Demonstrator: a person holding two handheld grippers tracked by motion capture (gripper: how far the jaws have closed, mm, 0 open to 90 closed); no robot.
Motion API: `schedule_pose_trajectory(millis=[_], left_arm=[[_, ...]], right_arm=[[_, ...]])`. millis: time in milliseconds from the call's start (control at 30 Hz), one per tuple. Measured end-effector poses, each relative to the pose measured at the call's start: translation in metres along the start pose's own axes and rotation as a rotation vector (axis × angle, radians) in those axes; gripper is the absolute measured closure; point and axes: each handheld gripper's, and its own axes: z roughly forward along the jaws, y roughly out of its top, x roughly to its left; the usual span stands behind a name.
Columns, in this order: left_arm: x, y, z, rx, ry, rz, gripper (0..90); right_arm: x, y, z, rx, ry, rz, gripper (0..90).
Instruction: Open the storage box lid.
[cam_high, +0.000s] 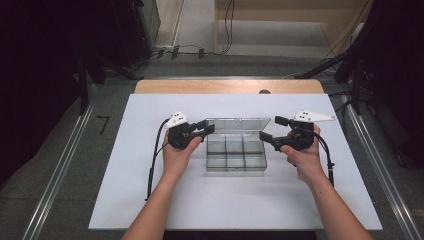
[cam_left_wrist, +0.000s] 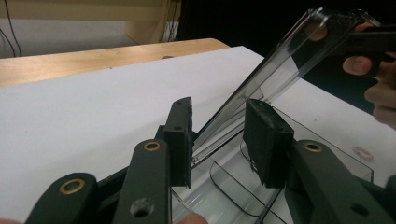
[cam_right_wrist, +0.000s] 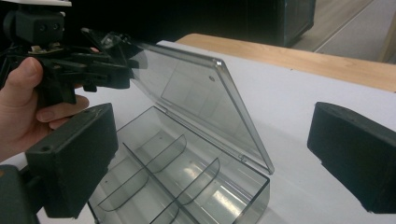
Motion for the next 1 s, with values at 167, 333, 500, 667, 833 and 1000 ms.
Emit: schedule_pose_trajectory(millis=[167, 333, 500, 667, 833, 1000], left_arm=[[0.004, 0.0, 0.002, -0.004, -0.006, -0.018, 64.0], [0.007, 0.002, 0.003, 0.007, -0.012, -0.016, 64.9], [0.009, 0.001, 0.006, 0.008, -0.012, -0.022, 65.7], [0.012, 0.001, 0.008, 0.005, -0.015, -0.043, 67.1], [0.015, 0.001, 0.01, 0.003, -0.011, -0.045, 68.3], [0.018, 0.001, 0.012, 0.001, -0.003, -0.054, 70.7]], right_arm=[[-0.011, -0.003, 0.013, 0.02, 0.001, 0.037, 8.2], [-0.015, -0.009, 0.023, 0.05, -0.041, 0.025, 36.0], [-0.018, -0.01, 0.026, 0.036, -0.042, 0.026, 52.9], [-0.021, -0.012, 0.03, 0.03, -0.067, 0.015, 60.4], [-0.025, -0.014, 0.033, 0.032, -0.072, 0.009, 66.5], [-0.029, -0.016, 0.035, 0.024, -0.072, 0.026, 69.6]])
